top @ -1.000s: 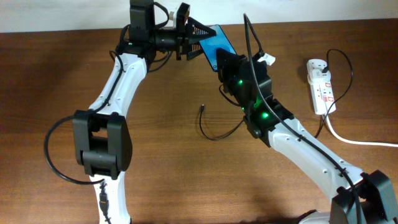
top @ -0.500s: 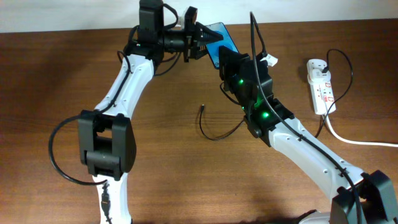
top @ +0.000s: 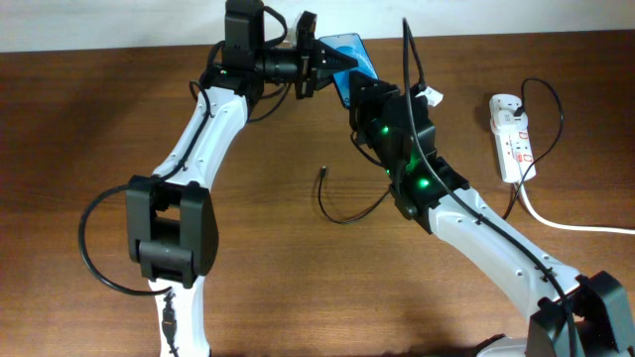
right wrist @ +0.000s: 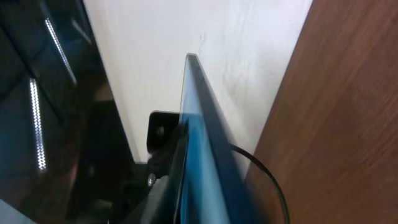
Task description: Plug charger to phone and switch on socket
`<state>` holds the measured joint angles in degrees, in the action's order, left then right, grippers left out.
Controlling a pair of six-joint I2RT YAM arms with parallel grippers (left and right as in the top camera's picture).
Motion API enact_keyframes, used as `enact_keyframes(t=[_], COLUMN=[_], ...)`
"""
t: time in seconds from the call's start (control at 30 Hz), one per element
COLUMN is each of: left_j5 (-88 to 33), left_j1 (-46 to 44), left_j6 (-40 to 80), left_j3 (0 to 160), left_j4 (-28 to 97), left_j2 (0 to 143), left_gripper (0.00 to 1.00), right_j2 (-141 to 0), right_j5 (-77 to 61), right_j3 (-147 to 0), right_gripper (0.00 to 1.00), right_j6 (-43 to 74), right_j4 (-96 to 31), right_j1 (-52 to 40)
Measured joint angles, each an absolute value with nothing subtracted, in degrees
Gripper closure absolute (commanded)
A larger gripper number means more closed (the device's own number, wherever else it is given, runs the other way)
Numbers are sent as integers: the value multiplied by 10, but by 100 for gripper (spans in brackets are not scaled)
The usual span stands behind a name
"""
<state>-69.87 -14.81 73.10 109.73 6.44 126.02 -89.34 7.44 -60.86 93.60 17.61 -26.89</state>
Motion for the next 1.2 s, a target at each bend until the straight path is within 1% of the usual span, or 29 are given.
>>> enact_keyframes(t=[0.03,0.07,0.1,0.17,0.23,0.27,0.3,0.4,0.47,0.53,0.63,0.77,0.8,0.83,0.97,1.0,1.03,1.2], left_j5=[-690,-685,-682,-679,-678,-677,-677,-681,-684,-688,-699,-721,-727,-734,-741,-738,-731,-682], left_j1=[-149,-149,-147,-139,-116,-107,-98,-69,-48,-28,9,33,36,40,47,47,46,56], left_j6=[729,728,724,713,689,680,668,623,591,568,550,526,518,506,455,450,445,434], left_j3=[1097,1097,1097,1097,1097,1097,1097,1097,1097,1097,1097,1097,1097,1097,1097,1097,1097,1097], left_j4=[64,64,64,65,66,69,73,117,161,190,196,196,195,196,223,234,241,281], left_j2=[1260,1260,1260,1260,1260,1260,1260,1260,1261,1261,1261,1261,1261,1261,1261,1261,1261,1261], left_gripper=[100,100,100,100,100,100,100,100,100,100,100,100,100,100,100,100,100,100], right_j2=[-893,-893,-893,-893,-893,-893,-893,-893,-893,-894,-894,-908,-918,-932,-974,-984,-997,-1070], right_j5=[74,72,70,67,62,60,55,28,18,10,-27,-62,-73,-84,-130,-143,-158,-222], right_j3=[-609,-609,-609,-609,-610,-611,-611,-613,-616,-615,-615,-615,-615,-615,-615,-615,-615,-615], right_gripper=[65,57,52,40,23,8,2,2,2,2,2,2,0,5,40,56,59,59], right_j6=[931,923,907,865,784,759,726,610,555,505,412,373,370,368,358,358,364,390], right_j4=[171,162,154,138,107,98,90,33,-68,-117,-126,-138,-138,-137,-117,-111,-103,-51], right_j1=[-269,-269,-269,-267,-262,-259,-256,-242,-234,-230,-230,-230,-230,-230,-230,-230,-230,-230])
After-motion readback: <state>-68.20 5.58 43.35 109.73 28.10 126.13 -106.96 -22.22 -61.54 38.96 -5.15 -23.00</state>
